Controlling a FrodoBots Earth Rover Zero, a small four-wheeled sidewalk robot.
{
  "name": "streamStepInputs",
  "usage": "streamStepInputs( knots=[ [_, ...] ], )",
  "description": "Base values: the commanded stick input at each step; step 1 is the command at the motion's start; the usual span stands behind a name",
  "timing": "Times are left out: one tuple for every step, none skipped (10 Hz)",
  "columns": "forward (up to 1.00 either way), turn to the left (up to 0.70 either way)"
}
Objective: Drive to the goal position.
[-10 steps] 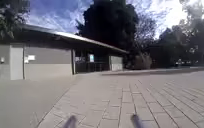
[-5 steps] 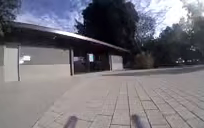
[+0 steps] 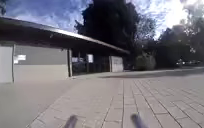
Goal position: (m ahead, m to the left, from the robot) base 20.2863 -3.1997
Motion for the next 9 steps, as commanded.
streamStepInputs(
  knots=[
    [1.0,0.0],
    [1.0,0.0],
    [1.0,0.0],
    [1.0,0.0],
    [1.0,0.0],
    [1.0,0.0],
    [1.0,0.0],
    [1.0,0.0],
    [1.0,0.0]
  ],
)
